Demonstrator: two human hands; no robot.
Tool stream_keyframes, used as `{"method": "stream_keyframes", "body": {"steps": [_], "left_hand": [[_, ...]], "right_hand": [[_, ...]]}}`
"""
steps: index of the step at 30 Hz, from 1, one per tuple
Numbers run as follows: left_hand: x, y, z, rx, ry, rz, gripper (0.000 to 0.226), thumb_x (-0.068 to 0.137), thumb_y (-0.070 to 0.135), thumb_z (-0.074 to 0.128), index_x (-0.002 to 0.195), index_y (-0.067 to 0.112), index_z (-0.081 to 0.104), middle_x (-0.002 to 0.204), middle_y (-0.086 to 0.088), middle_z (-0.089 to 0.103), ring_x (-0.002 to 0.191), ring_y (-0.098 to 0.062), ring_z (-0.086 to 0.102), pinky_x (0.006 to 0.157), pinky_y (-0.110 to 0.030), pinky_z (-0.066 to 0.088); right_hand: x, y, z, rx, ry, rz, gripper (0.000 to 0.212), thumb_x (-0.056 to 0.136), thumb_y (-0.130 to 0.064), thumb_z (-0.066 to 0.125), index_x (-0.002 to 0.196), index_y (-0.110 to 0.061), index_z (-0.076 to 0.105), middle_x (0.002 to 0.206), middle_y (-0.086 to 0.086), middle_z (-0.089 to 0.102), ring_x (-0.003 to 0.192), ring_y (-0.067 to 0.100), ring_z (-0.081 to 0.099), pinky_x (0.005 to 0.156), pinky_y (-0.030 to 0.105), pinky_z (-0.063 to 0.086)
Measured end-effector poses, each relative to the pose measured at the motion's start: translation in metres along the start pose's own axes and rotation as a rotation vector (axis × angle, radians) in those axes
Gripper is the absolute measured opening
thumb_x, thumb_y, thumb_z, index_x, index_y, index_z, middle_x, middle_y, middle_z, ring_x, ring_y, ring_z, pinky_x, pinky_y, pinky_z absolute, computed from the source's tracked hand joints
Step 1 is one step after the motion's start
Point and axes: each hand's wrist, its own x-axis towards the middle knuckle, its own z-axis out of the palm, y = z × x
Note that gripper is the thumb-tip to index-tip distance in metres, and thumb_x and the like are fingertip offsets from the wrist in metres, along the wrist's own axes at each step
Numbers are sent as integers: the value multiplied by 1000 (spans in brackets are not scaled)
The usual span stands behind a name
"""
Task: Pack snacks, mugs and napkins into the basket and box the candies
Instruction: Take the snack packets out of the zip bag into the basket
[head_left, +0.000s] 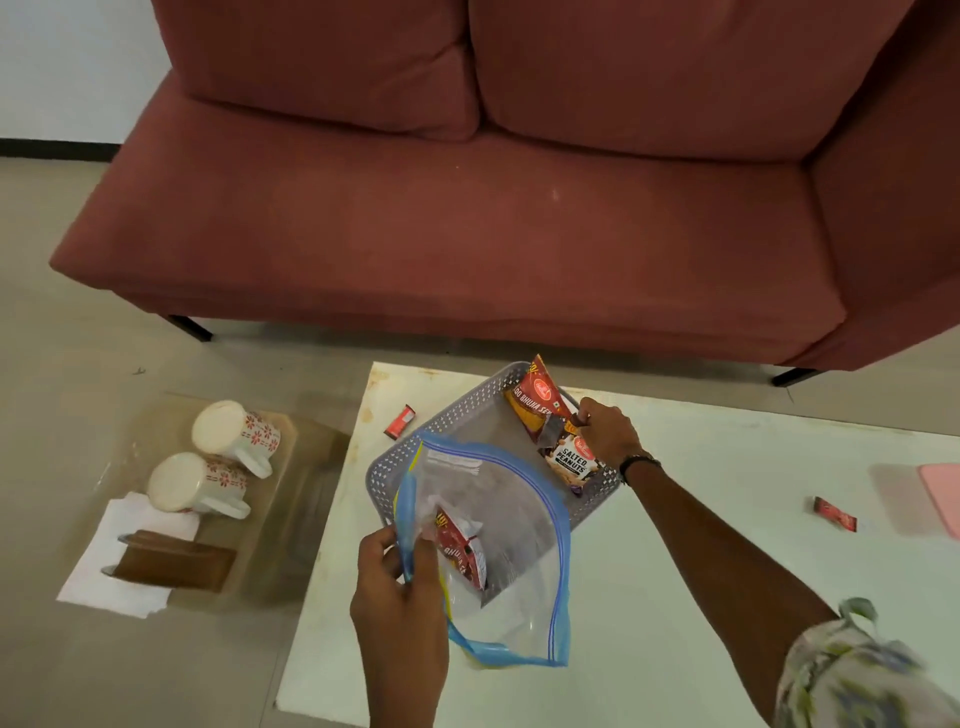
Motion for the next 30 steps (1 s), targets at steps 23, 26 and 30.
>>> {"method": "stream_keyframes", "body": {"steps": [23, 26, 30], "left_hand": [[-39, 9, -7, 6, 17, 44, 11, 91, 24, 55, 97, 21, 46, 72, 10, 58, 73, -24, 64, 68, -38, 54], [-50, 7, -11, 8, 32, 57, 12, 91, 23, 54, 98, 22, 44, 70, 14, 54, 66, -17, 61, 59, -25, 51], [-58, -3, -14, 25, 36, 59, 14, 92, 23, 52, 101, 21, 42, 70, 19, 49, 61, -6, 56, 47, -8, 47]], "right_hand": [[-167, -144, -20, -109, -366, -210, 32, 86, -25, 64, 102, 4, 63, 108, 20, 66, 101, 34, 62, 85, 37, 48], [-160, -135, 23, -181, -367, -169, 36, 92, -28, 54, 111, 3, 60, 116, 22, 62, 108, 36, 59, 90, 38, 47], [-164, -120, 61, -161, -308, -161, 25, 94, -9, 44, 107, 3, 61, 114, 21, 63, 108, 35, 59, 90, 37, 47]]}}
